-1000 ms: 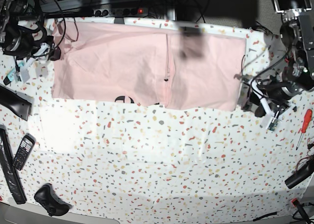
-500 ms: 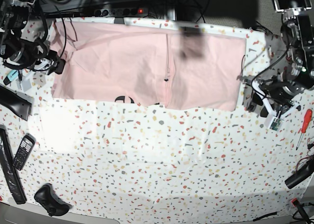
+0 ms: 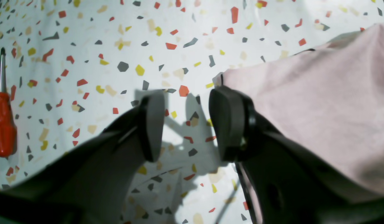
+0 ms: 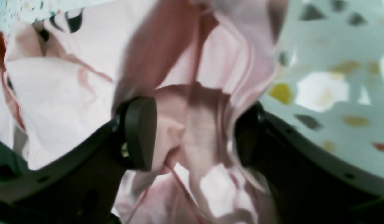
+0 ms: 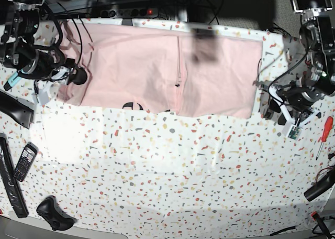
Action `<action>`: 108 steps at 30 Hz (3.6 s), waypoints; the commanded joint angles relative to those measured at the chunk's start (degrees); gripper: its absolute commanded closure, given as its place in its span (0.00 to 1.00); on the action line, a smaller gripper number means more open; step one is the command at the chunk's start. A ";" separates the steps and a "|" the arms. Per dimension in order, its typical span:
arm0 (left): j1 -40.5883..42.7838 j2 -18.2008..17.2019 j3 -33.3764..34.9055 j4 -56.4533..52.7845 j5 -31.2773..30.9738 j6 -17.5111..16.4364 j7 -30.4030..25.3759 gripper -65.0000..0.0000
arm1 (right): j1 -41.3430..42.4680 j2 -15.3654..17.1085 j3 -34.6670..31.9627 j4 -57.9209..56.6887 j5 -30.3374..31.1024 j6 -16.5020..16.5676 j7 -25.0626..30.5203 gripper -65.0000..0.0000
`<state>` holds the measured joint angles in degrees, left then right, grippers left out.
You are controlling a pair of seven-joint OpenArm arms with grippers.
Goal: Fold the T-shirt properly
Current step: 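Grasp the strip's other end with the right gripper, then fold the held end with the right gripper over onto the shirt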
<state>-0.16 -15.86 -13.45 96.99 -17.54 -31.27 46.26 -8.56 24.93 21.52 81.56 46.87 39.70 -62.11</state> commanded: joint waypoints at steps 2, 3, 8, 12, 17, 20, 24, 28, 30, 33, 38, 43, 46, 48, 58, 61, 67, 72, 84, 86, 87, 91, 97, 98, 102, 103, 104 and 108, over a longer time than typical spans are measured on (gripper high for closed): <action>-0.81 -0.52 -0.24 0.96 -0.44 0.02 -1.36 0.60 | -0.02 0.31 -1.20 0.13 -0.11 0.30 -2.23 0.46; -0.81 -0.52 -0.24 0.96 -0.42 0.02 -1.36 0.60 | -0.02 0.31 -1.31 0.15 -0.13 0.30 -2.23 0.51; -0.81 -0.52 -0.24 0.96 -0.42 0.02 -1.36 0.60 | 0.00 0.48 -0.72 0.15 -0.13 0.30 -2.16 0.84; -0.81 -0.52 -0.24 0.96 -0.44 0.02 -1.36 0.60 | 0.02 0.48 2.54 0.17 -0.13 0.30 -0.33 1.00; -0.81 -0.52 -0.24 0.96 -0.44 0.02 -1.36 0.60 | 0.00 0.46 9.84 1.77 -0.07 0.30 0.00 1.00; -0.81 -0.52 -0.24 0.96 -0.46 0.02 -1.36 0.60 | -0.02 0.44 13.66 4.68 3.32 0.30 -2.21 1.00; -0.79 -0.52 -0.24 0.96 -0.46 0.02 -1.36 0.60 | -1.03 0.28 14.91 10.51 9.09 0.30 -2.23 1.00; -0.76 -0.52 -0.24 0.96 -0.48 0.02 -1.36 0.60 | -1.31 -2.89 14.78 17.09 15.39 0.30 -2.45 1.00; -0.76 -0.52 -0.24 0.96 -0.48 0.02 -1.36 0.60 | -1.27 -5.68 14.78 20.59 17.22 0.30 -2.47 1.00; -0.76 -0.52 -0.24 0.96 -0.48 0.02 -1.36 0.60 | -1.25 -10.38 14.38 26.18 18.34 0.30 -2.45 1.00; -0.76 -0.52 -0.24 0.96 -0.48 0.02 -1.33 0.60 | -1.09 -16.92 8.13 33.97 17.07 0.30 -2.45 1.00; -0.61 -0.52 -0.24 0.96 -0.50 0.04 -1.33 0.60 | -0.20 -23.30 -2.78 34.69 13.05 0.30 -2.16 1.00; -0.11 -0.52 -0.24 0.90 -0.50 0.04 -1.36 0.60 | 1.36 -27.17 -9.05 34.69 9.31 0.30 -1.95 1.00; 0.48 -0.52 -0.24 0.90 -0.48 0.02 -1.38 0.60 | 2.32 -29.70 -13.18 34.69 5.31 0.30 -1.53 1.00; 2.38 -0.52 -0.24 0.90 -0.46 0.02 -2.14 0.60 | 2.84 -33.93 -27.52 33.68 -11.74 -2.62 4.50 1.00; 2.38 -0.52 -0.24 0.90 -0.44 0.02 -2.64 0.60 | 2.86 -33.93 -29.51 32.11 -12.66 -3.54 6.16 1.00; 2.38 -0.52 -0.24 0.90 -0.46 0.04 -2.69 0.60 | 2.86 -33.93 -32.63 27.19 -12.48 -3.50 12.85 1.00; 2.36 -0.52 -0.24 0.90 -0.46 0.04 -2.67 0.60 | 3.06 -33.93 -39.28 21.81 -10.19 -3.48 19.98 0.71; 2.38 -0.61 -0.76 0.90 -0.72 0.13 -2.58 0.60 | 12.92 -33.93 -45.62 20.85 -7.15 -3.26 10.62 0.71; 2.38 -1.16 -0.76 0.92 -2.54 0.24 -1.86 0.60 | 14.19 -33.93 -42.62 20.85 -9.07 -3.26 9.33 0.71; 2.38 -1.60 -0.76 0.92 -4.61 0.22 -0.94 0.60 | 14.56 -33.93 -40.83 20.85 -10.25 -3.26 9.16 0.71; 2.40 -4.09 -0.76 1.03 -15.21 0.17 3.87 0.60 | 15.63 -33.93 -32.94 20.85 -12.92 -3.26 9.09 0.71; 3.37 -6.86 -0.74 4.39 -31.36 -2.29 11.93 0.60 | 16.81 -27.30 -24.96 20.85 -16.04 -3.26 8.92 0.71; 4.02 -6.84 -0.74 5.42 -32.46 -3.32 12.46 0.60 | 16.79 -25.81 -23.98 20.85 -16.83 -3.26 8.90 0.71; 7.98 -6.71 -0.44 9.99 -33.09 -6.43 12.46 0.60 | 16.55 -20.57 -20.06 20.85 -16.92 -3.28 8.44 0.71; 9.09 -6.71 -0.31 11.13 -33.07 -7.02 12.46 0.60 | 16.46 -19.63 -19.04 20.85 -16.92 -3.28 8.50 0.71; 10.34 -6.69 -0.26 12.22 -33.11 -7.93 12.44 0.60 | 16.41 -18.78 -18.05 20.85 -16.90 -3.28 8.48 0.71; 14.88 -6.71 0.17 16.41 -33.11 -8.73 12.46 0.60 | 16.26 -16.46 -15.32 20.83 -16.87 -3.28 8.50 0.71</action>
<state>15.07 -21.93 -13.04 112.42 -49.39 -39.62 59.81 6.48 8.12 5.98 101.25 28.64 36.03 -54.94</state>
